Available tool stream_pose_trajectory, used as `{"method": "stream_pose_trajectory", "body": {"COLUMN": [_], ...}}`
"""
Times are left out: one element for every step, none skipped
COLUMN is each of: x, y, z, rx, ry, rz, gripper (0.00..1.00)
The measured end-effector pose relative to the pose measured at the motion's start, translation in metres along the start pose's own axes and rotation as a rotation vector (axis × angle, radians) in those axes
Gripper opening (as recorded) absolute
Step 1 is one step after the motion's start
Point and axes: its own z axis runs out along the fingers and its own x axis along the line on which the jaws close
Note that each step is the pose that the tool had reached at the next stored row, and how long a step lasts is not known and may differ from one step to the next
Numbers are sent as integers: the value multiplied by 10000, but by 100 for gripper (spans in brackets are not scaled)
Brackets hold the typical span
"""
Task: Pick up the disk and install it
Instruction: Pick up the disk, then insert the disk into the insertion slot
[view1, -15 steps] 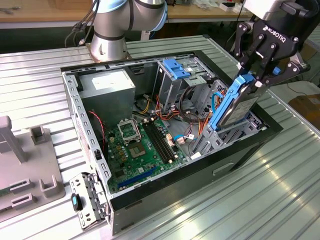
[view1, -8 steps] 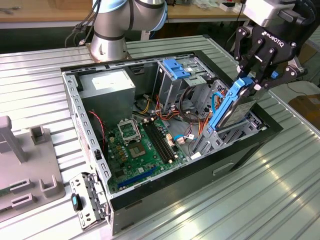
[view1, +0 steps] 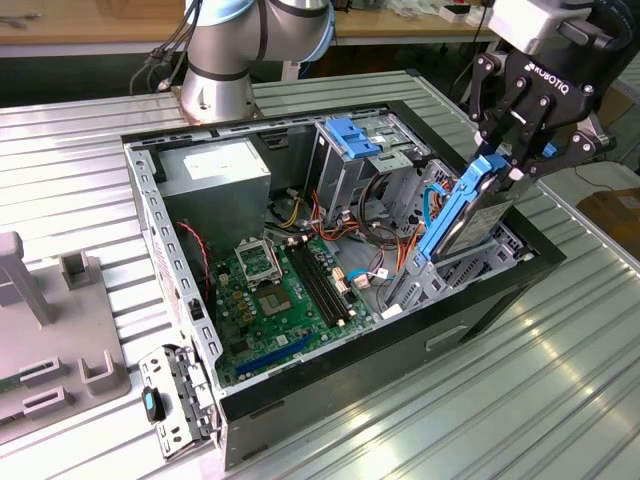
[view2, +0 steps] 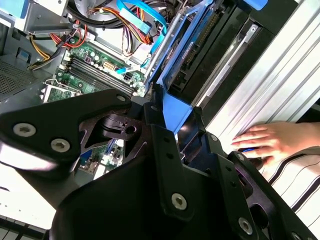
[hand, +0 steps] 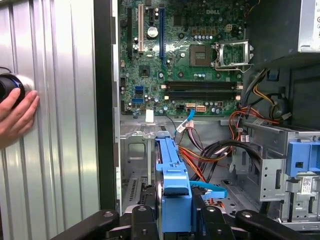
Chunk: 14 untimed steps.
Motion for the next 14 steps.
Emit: {"method": "stream_pose_trajectory", "body": {"x": [0,0,0,0,0,0,0,0,1,1,1,2,3,4], "y": [-1,-1,-4,-18,-18,-18,-18,-17,-15,-11,-8,-4,2,8], "z": [0,0,1,2,3,6,10,24,36,51,65,80,108,139], "rx": [0,0,0,0,6,20,34,47,48,48,48,47,47,47], "ry": [0,0,-1,-2,0,-1,-1,-1,-2,-3,-5,-5,-7,-7], "rz": [-1,-1,-3,-1,-1,-2,-3,-9,-18,-30,-38,-43,-54,-63], "gripper": [36,36,36,36,36,36,36,36,36,36,36,36,36,36]}}
